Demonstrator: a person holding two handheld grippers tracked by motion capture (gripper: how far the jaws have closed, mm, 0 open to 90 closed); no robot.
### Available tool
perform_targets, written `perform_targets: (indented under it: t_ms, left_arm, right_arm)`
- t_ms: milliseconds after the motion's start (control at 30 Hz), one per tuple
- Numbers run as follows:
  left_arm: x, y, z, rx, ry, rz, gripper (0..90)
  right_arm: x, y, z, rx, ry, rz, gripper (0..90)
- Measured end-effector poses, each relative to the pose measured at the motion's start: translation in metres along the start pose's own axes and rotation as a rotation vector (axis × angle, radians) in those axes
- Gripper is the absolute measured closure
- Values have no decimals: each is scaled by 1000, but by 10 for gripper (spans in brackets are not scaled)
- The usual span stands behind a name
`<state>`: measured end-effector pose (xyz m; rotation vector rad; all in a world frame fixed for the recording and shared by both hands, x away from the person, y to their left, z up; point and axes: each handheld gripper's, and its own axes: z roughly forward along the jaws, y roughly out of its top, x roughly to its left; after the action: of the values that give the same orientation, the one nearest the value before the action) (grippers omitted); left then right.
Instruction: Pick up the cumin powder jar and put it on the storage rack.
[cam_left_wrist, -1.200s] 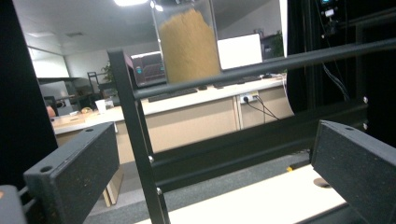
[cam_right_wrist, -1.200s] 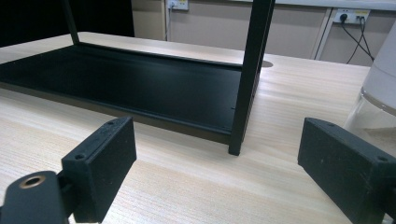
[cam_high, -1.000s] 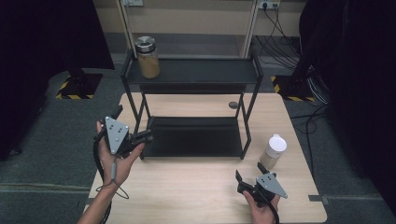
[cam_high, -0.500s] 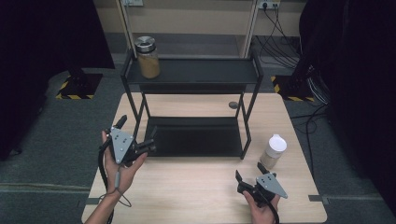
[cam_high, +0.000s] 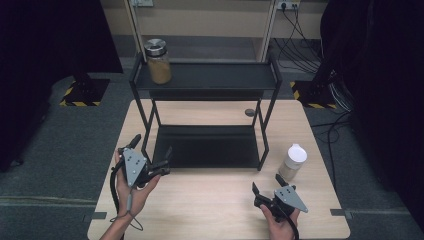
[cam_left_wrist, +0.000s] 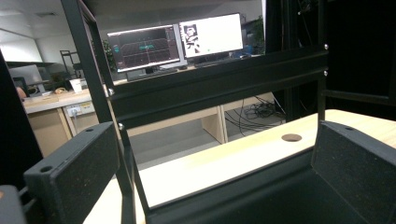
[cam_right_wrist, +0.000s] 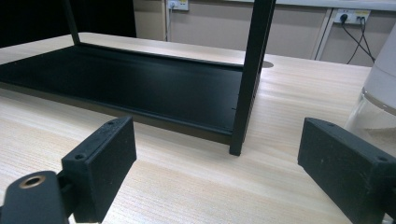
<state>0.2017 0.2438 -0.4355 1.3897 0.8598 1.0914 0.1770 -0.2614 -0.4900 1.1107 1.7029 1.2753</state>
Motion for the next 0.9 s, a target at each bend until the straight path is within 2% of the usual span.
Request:
perform_targets:
  t_ms: [167,567,900]
  left_arm:
    - [-3,-12,-3,22,-23,-6,1]
    - [-11,-34,-9,61,-49,-21,2]
    - [-18,-56,-19,104,-74,-57,4]
  right_arm:
    - [0,0,0,1,0,-1,115]
    - [0,0,0,0,0,-1,116]
    - [1,0,0,0,-2,-4,115]
